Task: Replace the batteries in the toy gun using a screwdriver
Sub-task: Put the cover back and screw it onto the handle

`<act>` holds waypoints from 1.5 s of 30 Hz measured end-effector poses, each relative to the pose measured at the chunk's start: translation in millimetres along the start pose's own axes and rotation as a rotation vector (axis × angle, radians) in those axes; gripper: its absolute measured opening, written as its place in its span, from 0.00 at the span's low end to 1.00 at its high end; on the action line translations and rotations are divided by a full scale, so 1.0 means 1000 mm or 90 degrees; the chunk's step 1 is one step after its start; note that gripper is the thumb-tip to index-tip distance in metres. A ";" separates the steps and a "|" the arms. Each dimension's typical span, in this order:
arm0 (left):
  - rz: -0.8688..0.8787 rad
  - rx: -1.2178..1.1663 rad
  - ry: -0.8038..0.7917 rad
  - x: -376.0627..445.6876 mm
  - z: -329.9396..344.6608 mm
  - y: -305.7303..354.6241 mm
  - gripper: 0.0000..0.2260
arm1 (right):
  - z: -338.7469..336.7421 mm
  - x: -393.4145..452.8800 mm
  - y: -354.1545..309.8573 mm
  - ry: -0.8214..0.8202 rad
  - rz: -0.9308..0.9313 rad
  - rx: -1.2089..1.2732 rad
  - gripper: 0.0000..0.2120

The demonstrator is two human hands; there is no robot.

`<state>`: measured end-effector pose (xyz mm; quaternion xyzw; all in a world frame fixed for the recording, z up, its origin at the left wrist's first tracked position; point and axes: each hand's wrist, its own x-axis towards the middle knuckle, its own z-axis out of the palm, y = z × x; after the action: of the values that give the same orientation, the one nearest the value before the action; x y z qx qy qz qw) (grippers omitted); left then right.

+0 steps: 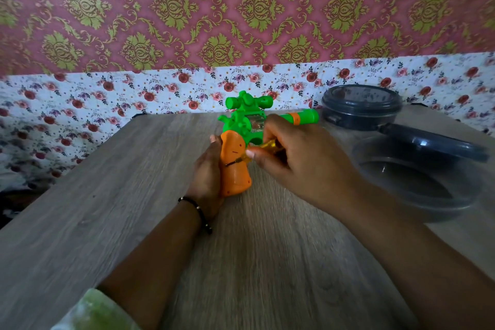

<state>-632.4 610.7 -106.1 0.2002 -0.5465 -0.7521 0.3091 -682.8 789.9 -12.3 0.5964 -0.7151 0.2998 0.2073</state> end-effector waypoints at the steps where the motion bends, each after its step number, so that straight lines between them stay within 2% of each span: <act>1: 0.000 0.004 -0.001 0.000 0.000 0.000 0.28 | -0.001 -0.001 -0.001 0.016 0.014 -0.056 0.15; 3: -0.001 0.006 -0.002 0.000 0.000 0.000 0.29 | -0.001 -0.001 -0.001 0.014 0.013 -0.070 0.14; 6: 0.000 0.000 -0.004 0.000 0.000 0.001 0.31 | -0.001 -0.001 0.000 -0.058 -0.010 0.118 0.10; 8: 0.002 -0.003 0.001 -0.001 0.001 0.002 0.33 | -0.002 0.001 0.001 -0.093 -0.003 0.177 0.09; 11: 0.006 -0.002 0.007 -0.001 0.002 0.002 0.34 | 0.000 0.002 0.003 -0.051 0.013 0.105 0.08; 13: 0.006 -0.001 0.010 0.000 0.002 0.001 0.34 | 0.000 0.001 0.003 0.009 0.012 0.005 0.11; 15: 0.006 0.002 0.002 0.000 0.000 0.000 0.33 | 0.001 0.000 0.004 0.020 -0.003 -0.075 0.15; 16: 0.005 0.001 0.000 0.001 0.000 0.000 0.33 | 0.001 -0.001 0.004 0.002 -0.009 -0.064 0.15; 20: -0.002 -0.012 0.005 0.001 0.000 0.001 0.33 | -0.002 0.001 0.003 -0.095 -0.011 0.143 0.11; 23: 0.007 -0.005 0.014 0.001 0.001 0.000 0.32 | -0.001 0.002 0.005 -0.077 -0.005 0.096 0.07; 27: 0.007 0.005 0.007 0.002 0.000 -0.002 0.28 | -0.003 0.001 0.004 -0.004 -0.004 -0.057 0.15; 31: -0.011 -0.001 0.001 0.001 -0.001 0.000 0.30 | -0.005 -0.002 0.000 -0.101 -0.027 0.052 0.12; 34: 0.000 0.004 -0.001 0.001 0.000 0.001 0.32 | -0.004 0.000 0.001 -0.099 -0.010 0.053 0.09; 38: 0.006 0.014 -0.005 0.001 0.000 0.001 0.30 | -0.005 0.000 -0.001 -0.030 0.002 -0.089 0.19; 39: 0.005 0.012 -0.008 0.002 -0.001 0.000 0.30 | -0.005 -0.001 -0.003 -0.026 -0.009 -0.100 0.19; 41: 0.008 0.008 -0.008 0.001 0.000 0.000 0.32 | -0.006 -0.002 -0.005 -0.054 -0.027 -0.013 0.12; 43: 0.018 0.008 -0.003 0.000 0.001 0.001 0.32 | -0.006 -0.002 -0.005 -0.087 -0.031 0.076 0.10; 45: 0.024 0.013 0.003 0.001 0.001 0.000 0.33 | -0.005 0.001 -0.002 -0.086 -0.020 0.071 0.07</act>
<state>-633.6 611.1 -105.5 0.1947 -0.5571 -0.7400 0.3226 -681.2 792.7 -7.9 0.6372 -0.7001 0.2951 0.1295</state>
